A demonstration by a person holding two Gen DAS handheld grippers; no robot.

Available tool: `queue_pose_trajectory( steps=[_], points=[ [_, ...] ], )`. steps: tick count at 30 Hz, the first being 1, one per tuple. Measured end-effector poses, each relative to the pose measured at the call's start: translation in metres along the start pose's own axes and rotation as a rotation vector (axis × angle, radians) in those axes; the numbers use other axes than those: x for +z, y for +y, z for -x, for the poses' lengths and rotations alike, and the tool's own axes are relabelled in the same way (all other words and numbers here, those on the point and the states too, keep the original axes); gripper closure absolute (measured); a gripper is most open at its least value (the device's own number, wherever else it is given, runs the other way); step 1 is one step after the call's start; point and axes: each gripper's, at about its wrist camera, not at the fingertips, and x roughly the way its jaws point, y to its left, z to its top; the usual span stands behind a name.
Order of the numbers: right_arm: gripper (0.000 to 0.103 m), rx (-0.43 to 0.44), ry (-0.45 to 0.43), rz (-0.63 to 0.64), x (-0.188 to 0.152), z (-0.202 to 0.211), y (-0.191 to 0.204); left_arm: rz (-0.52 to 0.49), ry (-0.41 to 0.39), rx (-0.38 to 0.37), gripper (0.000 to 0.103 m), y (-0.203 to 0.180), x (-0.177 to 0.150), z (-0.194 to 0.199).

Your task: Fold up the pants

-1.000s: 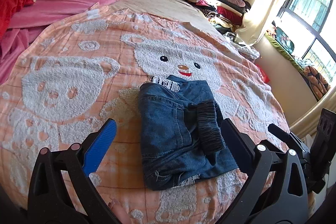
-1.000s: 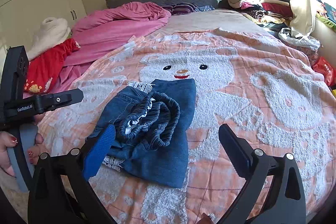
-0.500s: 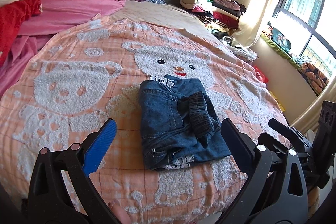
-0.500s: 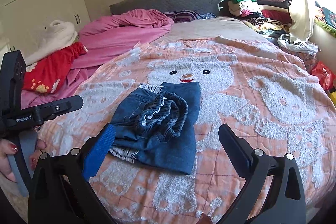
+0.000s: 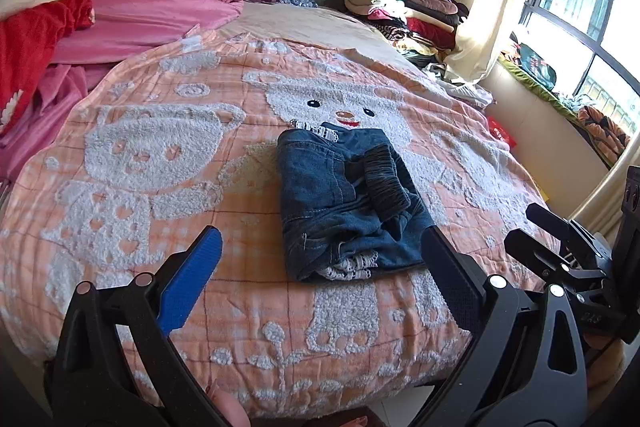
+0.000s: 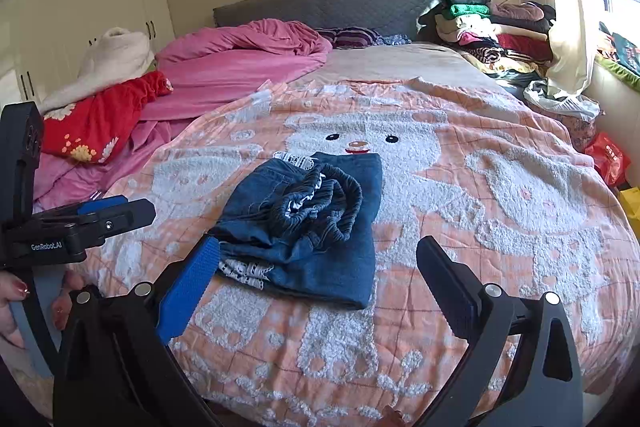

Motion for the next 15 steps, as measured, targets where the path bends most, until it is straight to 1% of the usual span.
queue_pose_trajectory(
  steps=[6, 9, 15],
  points=[
    [0.005, -0.019, 0.020, 0.024, -0.012, 0.002, 0.006, -0.011, 0.020, 0.017, 0.010, 0.001, -0.019, 0.002],
    [0.005, -0.042, 0.028, 0.037, -0.020, 0.002, 0.007, -0.013, 0.036, 0.022, 0.010, 0.001, -0.030, 0.000],
    [0.005, -0.061, 0.054, 0.035, -0.042, 0.001, 0.006, -0.005, 0.064, 0.028, 0.010, 0.002, -0.054, -0.002]
  ],
)
